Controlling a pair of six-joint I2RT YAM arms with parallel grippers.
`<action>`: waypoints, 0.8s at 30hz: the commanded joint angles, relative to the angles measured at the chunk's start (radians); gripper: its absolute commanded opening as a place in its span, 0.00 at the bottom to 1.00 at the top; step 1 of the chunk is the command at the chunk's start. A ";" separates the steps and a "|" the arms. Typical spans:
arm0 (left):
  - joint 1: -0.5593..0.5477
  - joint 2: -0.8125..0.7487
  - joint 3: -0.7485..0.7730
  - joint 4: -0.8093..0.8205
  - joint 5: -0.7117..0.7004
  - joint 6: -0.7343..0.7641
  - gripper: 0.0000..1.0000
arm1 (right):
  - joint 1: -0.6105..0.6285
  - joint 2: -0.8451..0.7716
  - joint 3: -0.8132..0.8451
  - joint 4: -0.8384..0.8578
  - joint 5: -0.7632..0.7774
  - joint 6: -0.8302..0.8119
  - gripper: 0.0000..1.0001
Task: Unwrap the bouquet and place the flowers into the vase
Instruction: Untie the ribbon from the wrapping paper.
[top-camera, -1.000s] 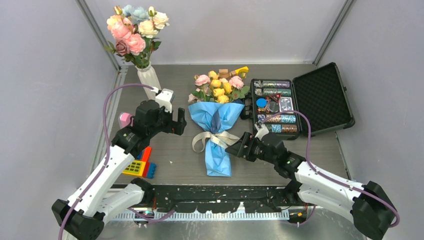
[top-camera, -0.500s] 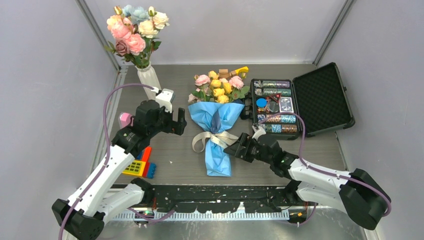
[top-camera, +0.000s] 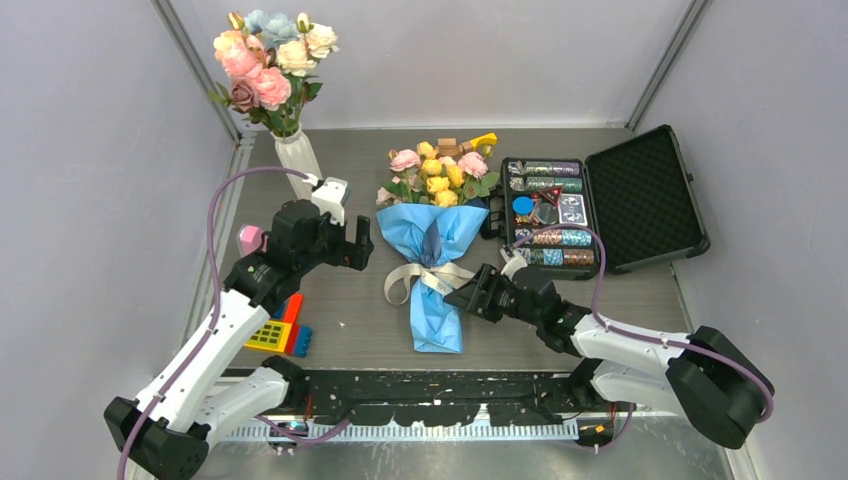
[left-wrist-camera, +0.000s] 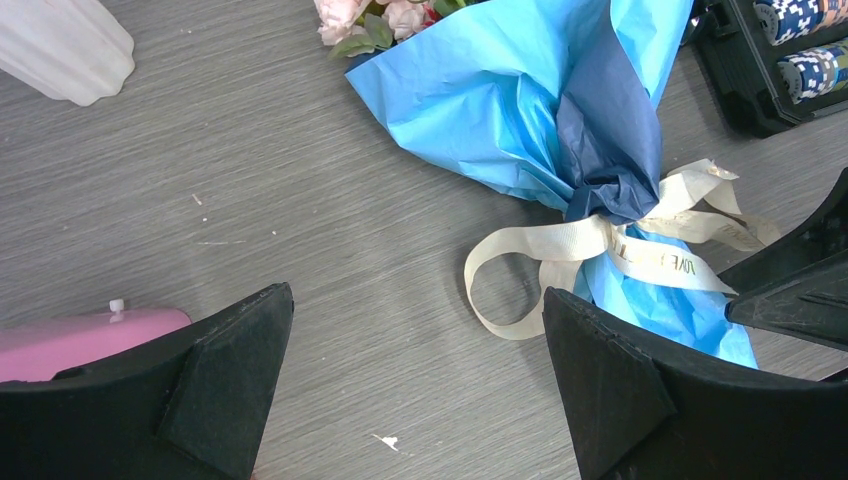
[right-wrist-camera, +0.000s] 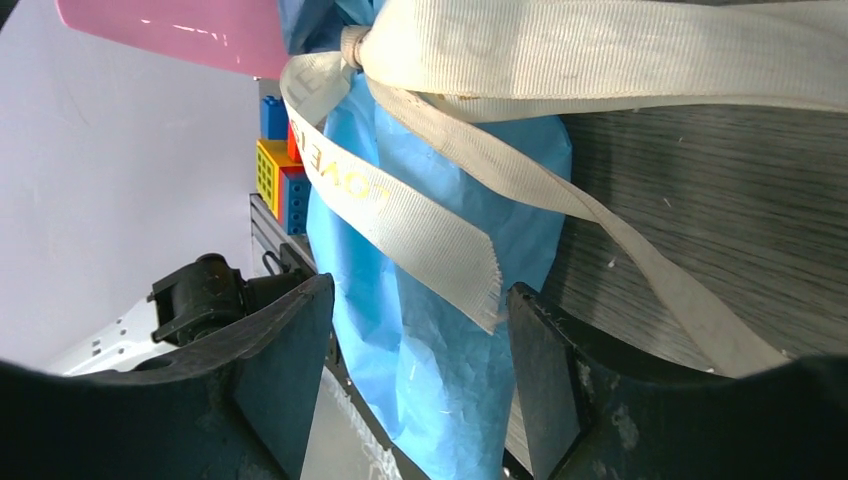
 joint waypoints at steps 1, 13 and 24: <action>-0.002 -0.010 0.000 0.044 0.009 0.005 0.98 | -0.001 -0.038 0.009 0.059 0.007 0.023 0.68; -0.002 -0.017 -0.001 0.044 0.014 0.003 0.98 | 0.001 -0.047 0.018 0.029 0.025 0.000 0.41; -0.002 -0.019 0.000 0.044 0.018 0.002 0.98 | 0.001 -0.045 0.027 0.040 0.018 -0.003 0.09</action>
